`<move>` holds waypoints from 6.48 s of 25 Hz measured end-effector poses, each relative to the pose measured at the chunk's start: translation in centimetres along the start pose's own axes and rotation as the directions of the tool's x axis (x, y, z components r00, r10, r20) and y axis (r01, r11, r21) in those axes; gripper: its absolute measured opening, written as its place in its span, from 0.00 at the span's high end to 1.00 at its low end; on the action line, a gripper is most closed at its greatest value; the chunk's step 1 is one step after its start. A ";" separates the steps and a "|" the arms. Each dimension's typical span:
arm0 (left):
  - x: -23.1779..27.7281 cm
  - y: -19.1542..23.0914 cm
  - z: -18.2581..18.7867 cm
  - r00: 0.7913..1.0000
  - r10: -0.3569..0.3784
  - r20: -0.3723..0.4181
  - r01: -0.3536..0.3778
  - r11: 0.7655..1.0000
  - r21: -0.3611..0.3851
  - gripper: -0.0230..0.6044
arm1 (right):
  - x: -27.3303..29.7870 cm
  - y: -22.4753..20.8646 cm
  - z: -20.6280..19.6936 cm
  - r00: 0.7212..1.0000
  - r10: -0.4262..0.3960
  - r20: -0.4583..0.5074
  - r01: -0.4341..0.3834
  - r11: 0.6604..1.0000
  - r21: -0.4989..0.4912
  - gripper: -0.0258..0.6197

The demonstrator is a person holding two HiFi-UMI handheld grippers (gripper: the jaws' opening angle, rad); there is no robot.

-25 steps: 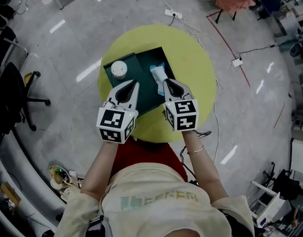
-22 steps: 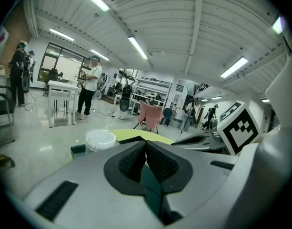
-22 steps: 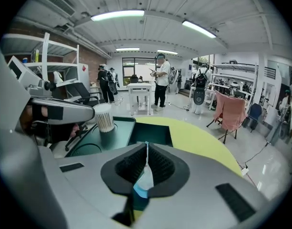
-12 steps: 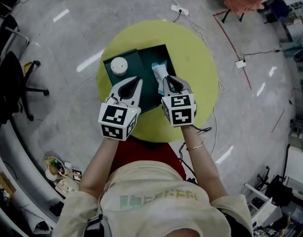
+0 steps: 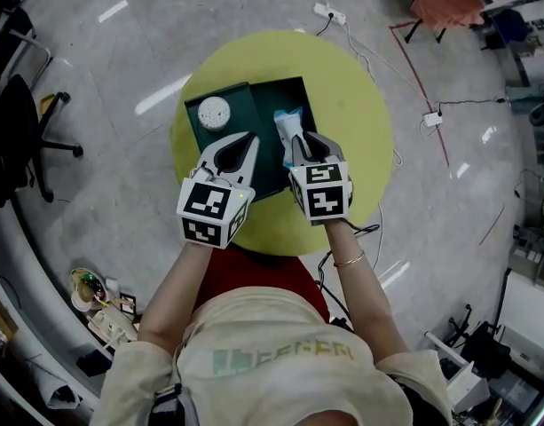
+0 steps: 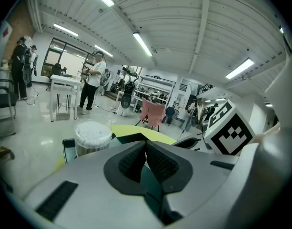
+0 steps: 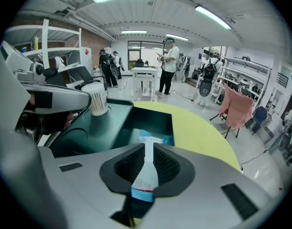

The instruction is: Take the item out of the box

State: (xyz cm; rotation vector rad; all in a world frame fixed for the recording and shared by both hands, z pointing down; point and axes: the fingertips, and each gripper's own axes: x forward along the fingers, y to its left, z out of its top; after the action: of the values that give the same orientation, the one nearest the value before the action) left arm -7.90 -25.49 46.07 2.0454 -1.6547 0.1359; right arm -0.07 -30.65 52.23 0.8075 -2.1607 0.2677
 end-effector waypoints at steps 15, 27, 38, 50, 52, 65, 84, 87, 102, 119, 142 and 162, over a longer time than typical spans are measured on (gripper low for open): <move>1.2 1.6 -0.5 1.000 0.008 -0.006 -0.008 0.999 -0.051 0.92 | 3.1 0.8 -1.5 0.991 0.028 -0.130 -0.030 0.999 -0.018 0.69; 2.3 2.7 -1.0 0.998 0.002 -0.056 -0.005 0.999 -0.052 0.92 | 5.7 0.3 -2.3 0.978 0.017 -0.208 -0.024 0.999 -0.031 0.64; 2.5 2.8 -1.1 0.997 -0.010 -0.077 0.007 0.999 -0.049 0.92 | 6.9 0.8 -2.5 0.961 -0.036 -0.276 0.006 0.994 -0.107 0.63; 2.5 3.1 -0.9 0.997 -0.022 -0.071 0.018 0.998 -0.060 0.92 | 7.4 0.5 -2.5 0.948 -0.059 -0.313 0.018 0.991 -0.133 0.63; 2.3 3.1 -1.0 0.997 -0.021 -0.072 0.017 0.998 -0.062 0.92 | 7.5 0.5 -2.4 0.948 -0.063 -0.311 0.019 0.990 -0.140 0.64; 0.7 3.1 -0.9 0.998 -0.021 -0.058 0.017 0.998 -0.068 0.92 | 6.5 1.8 -1.8 0.971 -0.042 -0.235 0.024 0.997 -0.078 0.65; -2.6 0.3 -0.1 0.999 -0.039 -0.028 0.039 0.999 0.012 0.92 | 0.1 2.2 0.7 0.997 -0.066 -0.029 0.067 0.997 0.036 0.65; -3.1 -0.2 0.4 0.999 -0.042 -0.021 0.042 0.999 0.032 0.92 | -1.2 2.2 1.2 0.997 -0.071 0.014 0.070 0.996 0.061 0.65; -6.3 -1.8 1.3 1.000 -0.025 0.005 0.024 0.994 0.104 0.92 | -7.2 3.8 2.3 0.982 -0.066 0.175 0.029 0.978 0.207 0.65; -11.3 -0.8 1.0 0.999 0.005 0.038 -0.010 0.991 0.137 0.92 | -11.8 8.3 3.0 0.940 -0.062 0.336 -0.041 0.956 0.290 0.65; -17.7 0.1 0.4 0.997 -0.008 0.079 -0.005 0.987 0.158 0.92 | -17.1 13.3 2.2 0.893 -0.112 0.437 -0.037 0.948 0.317 0.65; -18.1 -0.4 0.6 0.995 0.004 0.097 -0.020 0.987 0.161 0.92 | -20.1 14.3 1.1 0.852 -0.080 0.518 -0.098 0.947 0.307 0.65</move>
State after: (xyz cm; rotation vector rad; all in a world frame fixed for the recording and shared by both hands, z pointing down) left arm -12.25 -9.65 38.51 2.1933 -1.7660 0.1843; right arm -0.17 -10.82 37.55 1.1644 -2.6778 0.4596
